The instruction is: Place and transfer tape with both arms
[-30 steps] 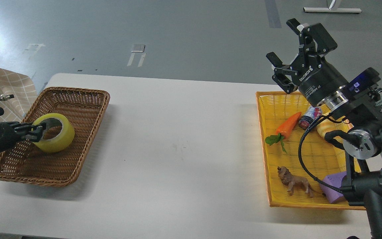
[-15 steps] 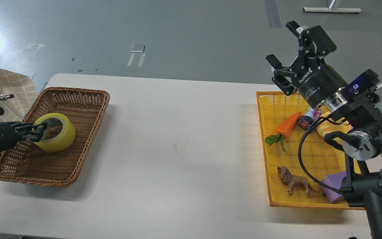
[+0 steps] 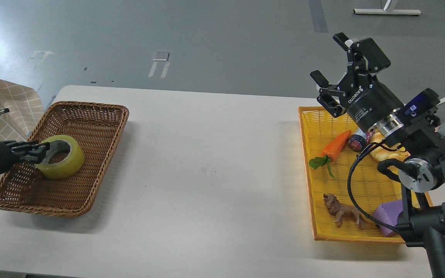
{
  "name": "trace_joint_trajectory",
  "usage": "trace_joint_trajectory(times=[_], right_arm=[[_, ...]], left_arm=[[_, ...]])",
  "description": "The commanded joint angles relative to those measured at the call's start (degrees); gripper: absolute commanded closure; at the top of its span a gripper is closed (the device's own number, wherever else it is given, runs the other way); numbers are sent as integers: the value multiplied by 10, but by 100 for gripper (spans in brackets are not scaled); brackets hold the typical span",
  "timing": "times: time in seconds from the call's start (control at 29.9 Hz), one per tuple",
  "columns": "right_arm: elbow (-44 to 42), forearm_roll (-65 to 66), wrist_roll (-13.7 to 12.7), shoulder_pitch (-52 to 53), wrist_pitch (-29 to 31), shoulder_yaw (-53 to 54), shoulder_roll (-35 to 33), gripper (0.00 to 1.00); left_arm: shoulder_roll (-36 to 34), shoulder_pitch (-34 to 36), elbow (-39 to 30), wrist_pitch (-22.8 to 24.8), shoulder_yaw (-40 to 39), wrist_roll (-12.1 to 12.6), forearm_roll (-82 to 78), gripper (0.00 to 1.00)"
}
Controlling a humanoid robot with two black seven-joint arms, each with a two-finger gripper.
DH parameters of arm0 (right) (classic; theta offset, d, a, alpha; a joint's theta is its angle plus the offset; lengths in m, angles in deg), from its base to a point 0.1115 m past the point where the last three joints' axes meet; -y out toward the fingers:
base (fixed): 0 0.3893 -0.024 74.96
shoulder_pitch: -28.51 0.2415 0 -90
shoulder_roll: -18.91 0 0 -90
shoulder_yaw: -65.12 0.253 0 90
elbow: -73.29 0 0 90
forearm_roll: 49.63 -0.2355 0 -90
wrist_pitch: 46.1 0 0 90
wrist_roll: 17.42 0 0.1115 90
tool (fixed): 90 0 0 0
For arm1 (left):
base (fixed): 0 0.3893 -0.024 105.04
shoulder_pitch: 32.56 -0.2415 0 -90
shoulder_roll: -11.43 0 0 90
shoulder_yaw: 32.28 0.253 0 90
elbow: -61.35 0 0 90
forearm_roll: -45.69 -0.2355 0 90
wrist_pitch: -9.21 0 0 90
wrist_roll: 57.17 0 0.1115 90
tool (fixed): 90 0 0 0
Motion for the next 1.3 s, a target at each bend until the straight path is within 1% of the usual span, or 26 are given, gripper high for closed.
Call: trace_joint_trajectory(times=[0.0, 0.07, 0.1, 0.13, 0.3, 0.43, 0.53, 0.63, 0.67, 0.74, 0.77, 0.8, 0.9, 0.97, 1.1, 1.14, 1.17, 1.2, 1.24, 1.27], right_arm=[[1, 0, 0, -2, 0, 1, 0, 1], [2, 0, 0, -2, 0, 1, 0, 1], [2, 0, 0, -2, 0, 1, 0, 1], [2, 0, 0, -1, 0, 1, 0, 1], [2, 0, 0, -1, 0, 2, 0, 1], [1, 0, 0, 1, 0, 2, 0, 1], [-1, 1, 0, 2, 0, 2, 0, 1], [-1, 1, 0, 2, 0, 2, 0, 1], [-1, 1, 0, 2, 0, 2, 0, 1], [0, 1, 0, 2, 0, 3, 0, 1], [-1, 1, 0, 2, 0, 3, 0, 1], [0, 1, 0, 3, 0, 3, 0, 1], [0, 1, 0, 3, 0, 3, 0, 1], [1, 1, 0, 3, 0, 3, 0, 1], [0, 2, 0, 4, 0, 5, 0, 1], [0, 1, 0, 5, 0, 5, 0, 1], [1, 1, 0, 5, 0, 6, 0, 1], [0, 1, 0, 6, 0, 6, 0, 1], [1, 1, -1, 10, 0, 7, 0, 1], [1, 1, 0, 13, 0, 7, 0, 1]], left_arm=[[-1, 11, -1, 0, 0, -5, 5, 19], [-1, 14, -1, 0, -1, -10, 22, 11], [-1, 21, -1, 0, -2, -10, 43, 5], [0, 30, -2, 0, -1, -10, 67, 3], [0, 41, -6, 7, -1, -10, 154, 2], [9, 71, -6, 7, -4, -10, 192, 2], [47, 102, -6, 7, -6, -10, 246, 2], [83, 145, -7, 10, -5, -7, 364, 2], [87, 154, -8, 14, -6, -4, 389, 2], [92, 175, -6, 46, -6, 22, 472, 2], [97, 187, -5, 64, -9, 46, 532, 2], [105, 195, -9, 79, -10, 65, 598, 2], [126, 204, -21, 87, -10, 71, 681, 2], [138, 207, -51, 87, -11, 72, 754, 2], [149, 205, -119, 87, -24, 69, 779, 2], [150, 200, -153, 91, -37, 71, 781, 2], [151, 193, -186, 97, -48, 76, 782, 2], [151, 188, -204, 101, -52, 78, 783, 2], [149, 179, -239, 109, -60, 87, 793, 2], [149, 176, -251, 115, -66, 95, 801, 2]])
